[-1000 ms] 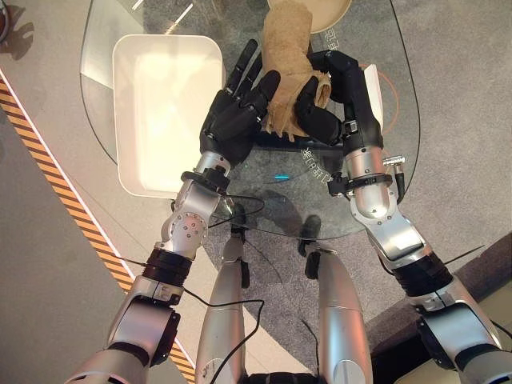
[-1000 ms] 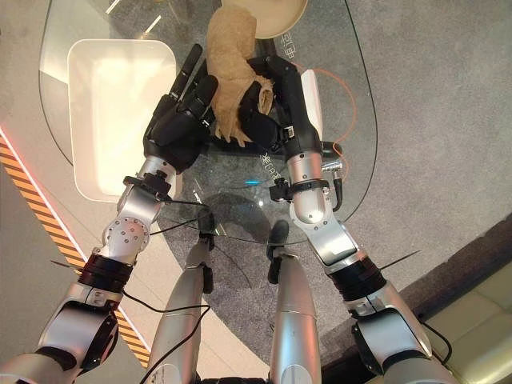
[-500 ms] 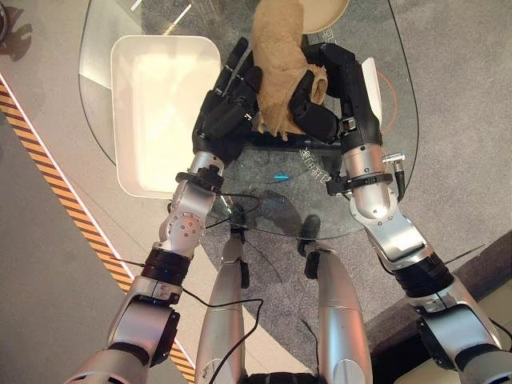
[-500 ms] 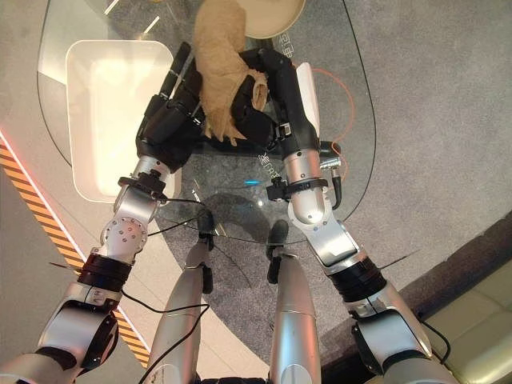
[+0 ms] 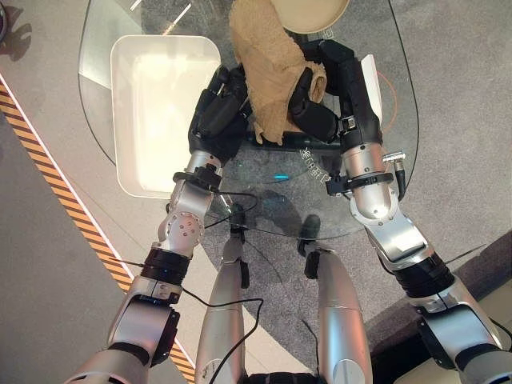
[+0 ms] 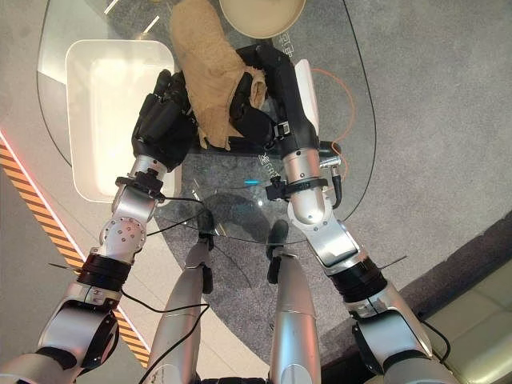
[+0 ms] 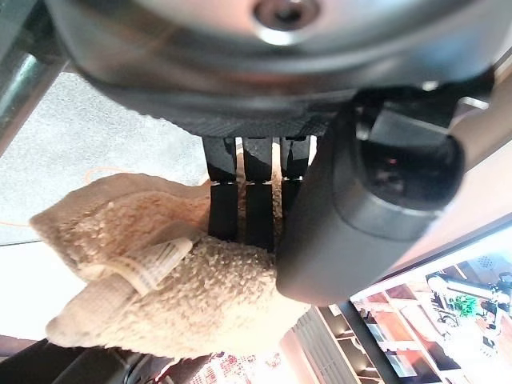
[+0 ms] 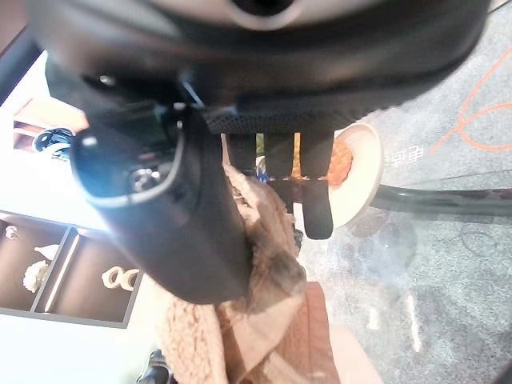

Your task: Wipe the table with a cloth and put it in the basket.

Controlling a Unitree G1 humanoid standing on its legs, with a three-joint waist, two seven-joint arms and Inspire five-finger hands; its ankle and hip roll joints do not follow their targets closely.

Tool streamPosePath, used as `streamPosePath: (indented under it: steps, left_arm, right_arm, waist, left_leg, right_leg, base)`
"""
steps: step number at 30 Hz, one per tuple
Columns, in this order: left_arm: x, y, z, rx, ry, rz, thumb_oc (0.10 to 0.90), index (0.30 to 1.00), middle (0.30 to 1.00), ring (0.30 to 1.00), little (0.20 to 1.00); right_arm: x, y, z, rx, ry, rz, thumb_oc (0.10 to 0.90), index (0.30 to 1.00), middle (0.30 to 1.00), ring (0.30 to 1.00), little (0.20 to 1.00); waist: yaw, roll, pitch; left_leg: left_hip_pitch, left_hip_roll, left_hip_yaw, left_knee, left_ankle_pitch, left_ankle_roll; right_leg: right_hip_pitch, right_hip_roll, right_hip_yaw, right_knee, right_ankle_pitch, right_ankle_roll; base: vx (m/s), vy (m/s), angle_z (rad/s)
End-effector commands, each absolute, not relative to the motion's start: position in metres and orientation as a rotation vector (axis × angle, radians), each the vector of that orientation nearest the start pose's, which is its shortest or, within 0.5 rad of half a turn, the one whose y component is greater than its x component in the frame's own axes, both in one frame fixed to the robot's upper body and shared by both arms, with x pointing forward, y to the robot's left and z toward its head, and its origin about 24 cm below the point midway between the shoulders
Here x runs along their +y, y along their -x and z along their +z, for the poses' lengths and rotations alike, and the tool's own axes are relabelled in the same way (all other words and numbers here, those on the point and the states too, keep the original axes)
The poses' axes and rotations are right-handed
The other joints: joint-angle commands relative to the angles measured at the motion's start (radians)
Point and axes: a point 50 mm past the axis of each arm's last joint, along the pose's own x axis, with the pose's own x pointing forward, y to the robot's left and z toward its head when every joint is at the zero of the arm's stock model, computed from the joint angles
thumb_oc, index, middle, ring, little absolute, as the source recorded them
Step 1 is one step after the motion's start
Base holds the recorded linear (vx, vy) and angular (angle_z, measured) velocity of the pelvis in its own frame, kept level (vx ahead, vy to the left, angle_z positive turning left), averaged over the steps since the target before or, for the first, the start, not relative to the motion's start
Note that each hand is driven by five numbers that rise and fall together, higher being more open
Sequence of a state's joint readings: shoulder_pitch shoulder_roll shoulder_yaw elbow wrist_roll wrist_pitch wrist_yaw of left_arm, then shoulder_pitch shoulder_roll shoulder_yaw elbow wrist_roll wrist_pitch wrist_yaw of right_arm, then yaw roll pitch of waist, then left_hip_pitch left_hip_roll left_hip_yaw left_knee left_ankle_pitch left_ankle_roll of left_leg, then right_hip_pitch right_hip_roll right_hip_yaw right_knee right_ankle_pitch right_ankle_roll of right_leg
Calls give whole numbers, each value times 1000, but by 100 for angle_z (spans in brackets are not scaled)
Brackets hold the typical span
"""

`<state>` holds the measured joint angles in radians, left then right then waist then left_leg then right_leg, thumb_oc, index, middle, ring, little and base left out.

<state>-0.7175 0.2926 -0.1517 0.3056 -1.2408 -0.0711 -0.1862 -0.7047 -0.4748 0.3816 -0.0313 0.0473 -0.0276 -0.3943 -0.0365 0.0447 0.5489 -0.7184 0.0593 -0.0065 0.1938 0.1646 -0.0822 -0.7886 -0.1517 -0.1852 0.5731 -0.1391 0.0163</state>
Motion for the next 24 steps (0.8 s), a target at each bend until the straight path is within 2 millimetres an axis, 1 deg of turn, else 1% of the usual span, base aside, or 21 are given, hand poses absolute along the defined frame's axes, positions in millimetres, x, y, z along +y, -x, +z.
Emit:
streamPosePath:
  steps: [1, 4, 5, 6, 7, 11, 15, 18, 24]
  left_arm:
    - [83, -329, 269, -616, 770, -910, 100, 300, 300, 300, 200]
    - [82, -329, 269, -610, 775, -904, 100, 300, 300, 300, 200]
    - [83, -330, 268, -607, 779, -896, 435, 587, 587, 587, 535]
    - [83, -330, 268, -605, 780, -896, 720, 832, 832, 832, 820]
    - [83, -330, 269, -608, 787, -894, 800, 900, 900, 900, 900]
    - [87, -331, 270, -621, 811, -853, 800, 900, 900, 900, 900]
    - [97, -336, 272, -635, 869, -744, 800, 900, 900, 900, 900]
    - [101, -338, 272, -636, 887, -694, 800, 900, 900, 900, 900]
    - [104, -341, 273, -645, 922, -660, 800, 900, 900, 900, 900]
  right_arm:
    - [-79, -276, 312, -1165, 272, 162, 100, 300, 300, 300, 200]
    - [-78, -276, 312, -1165, 276, 162, 100, 300, 300, 300, 200]
    - [-78, -276, 312, -1166, 276, 161, 100, 300, 300, 300, 200]
    - [-79, -276, 312, -1166, 276, 160, 100, 300, 300, 300, 200]
    - [-79, -276, 312, -1166, 275, 159, 100, 300, 300, 300, 200]
    - [-79, -276, 312, -1168, 274, 159, 100, 300, 300, 300, 200]
    - [-78, -277, 313, -1172, 275, 154, 100, 300, 300, 300, 200]
    - [-78, -277, 315, -1177, 276, 150, 100, 300, 300, 300, 200]
    - [-79, -278, 317, -1176, 279, 147, 100, 300, 300, 300, 200]
  waist:
    - [11, -30, -29]
    - [11, -29, -29]
    - [11, -29, -29]
    - [11, -29, -29]
    - [11, -29, -29]
    - [11, -31, -29]
    - [13, -29, -29]
    - [15, -29, -29]
    - [15, -28, -29]
  left_leg:
    - [13, -42, 71, 116, -154, 35]
    - [14, -43, 70, 115, -154, 35]
    - [13, -44, 70, 115, -154, 35]
    - [13, -44, 70, 116, -154, 35]
    - [13, -43, 70, 116, -155, 35]
    - [11, -43, 69, 119, -155, 34]
    - [11, -45, 67, 119, -155, 34]
    - [9, -47, 67, 120, -155, 34]
    - [6, -47, 65, 125, -155, 33]
  right_leg:
    - [46, 47, 51, -175, 105, 67]
    - [47, 47, 52, -175, 106, 66]
    - [46, 47, 51, -175, 106, 66]
    - [46, 47, 51, -174, 105, 66]
    - [46, 47, 51, -174, 105, 66]
    - [44, 49, 51, -172, 104, 65]
    - [45, 48, 51, -170, 102, 65]
    - [44, 48, 50, -169, 100, 64]
    - [42, 45, 49, -165, 98, 65]
  base:
    - [0, 0, 0]
    - [0, 0, 0]
    - [0, 0, 0]
    - [0, 0, 0]
    - [0, 0, 0]
    - [0, 0, 0]
    - [0, 0, 0]
    - [0, 0, 0]
    - [0, 0, 0]
